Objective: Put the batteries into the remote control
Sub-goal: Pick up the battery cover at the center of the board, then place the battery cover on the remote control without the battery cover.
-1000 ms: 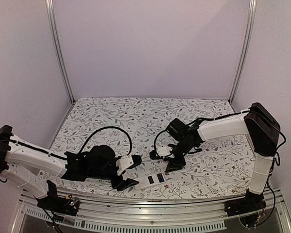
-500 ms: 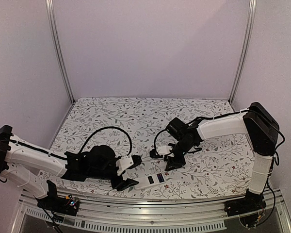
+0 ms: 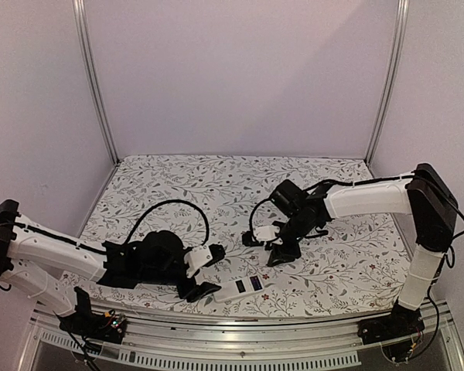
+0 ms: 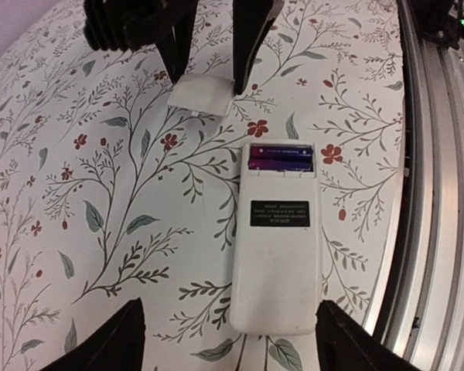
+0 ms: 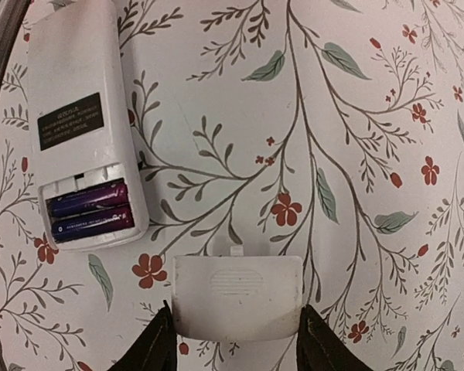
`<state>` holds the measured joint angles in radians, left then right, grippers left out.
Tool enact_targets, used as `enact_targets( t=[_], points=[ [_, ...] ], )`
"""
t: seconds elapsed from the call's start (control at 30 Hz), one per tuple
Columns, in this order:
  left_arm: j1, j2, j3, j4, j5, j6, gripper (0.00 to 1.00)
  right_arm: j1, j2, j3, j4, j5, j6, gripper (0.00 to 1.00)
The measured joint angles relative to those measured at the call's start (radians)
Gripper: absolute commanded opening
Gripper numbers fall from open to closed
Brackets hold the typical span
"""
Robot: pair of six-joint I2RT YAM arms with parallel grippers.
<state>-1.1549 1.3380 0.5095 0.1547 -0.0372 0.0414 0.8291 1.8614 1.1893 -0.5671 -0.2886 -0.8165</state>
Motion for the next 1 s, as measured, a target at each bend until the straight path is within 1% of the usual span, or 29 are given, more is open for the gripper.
enact_targets(
  t=[0.17, 0.37, 0.43, 0.5, 0.53, 0.67, 0.73, 0.87, 1.0],
  points=[
    [-0.004, 0.052, 0.002, 0.003, 0.008, 0.004, 0.75, 0.004, -0.084, -0.019, -0.012, -0.006, 0.005, 0.43],
    [-0.009, 0.075, 0.002, 0.009, 0.006, 0.018, 0.68, 0.082, -0.116, -0.067, -0.020, -0.006, 0.020, 0.43],
    [-0.011, 0.074, 0.002, 0.007, 0.003, 0.014, 0.61, 0.107, -0.114, -0.081, -0.031, -0.007, 0.027, 0.43],
    [-0.017, 0.069, 0.009, -0.014, -0.019, -0.005, 0.48, 0.130, -0.109, -0.083, -0.038, -0.010, 0.033, 0.43],
    [-0.022, 0.066, 0.017, -0.029, -0.037, -0.027, 0.45, 0.136, -0.105, -0.083, -0.038, -0.010, 0.035, 0.43],
    [-0.040, 0.061, 0.069, -0.121, -0.131, -0.174, 0.44, 0.148, -0.083, -0.071, -0.037, -0.009, 0.035, 0.43],
    [-0.055, 0.042, 0.071, -0.151, -0.163, -0.258, 0.44, 0.152, -0.071, -0.060, -0.035, -0.009, 0.034, 0.43],
    [-0.111, -0.034, -0.008, -0.140, -0.193, -0.367, 0.44, 0.154, -0.061, -0.051, -0.033, -0.007, 0.030, 0.43],
    [-0.135, -0.057, -0.077, -0.121, -0.237, -0.402, 0.44, 0.157, -0.061, -0.051, -0.032, 0.005, 0.012, 0.43]
  ],
)
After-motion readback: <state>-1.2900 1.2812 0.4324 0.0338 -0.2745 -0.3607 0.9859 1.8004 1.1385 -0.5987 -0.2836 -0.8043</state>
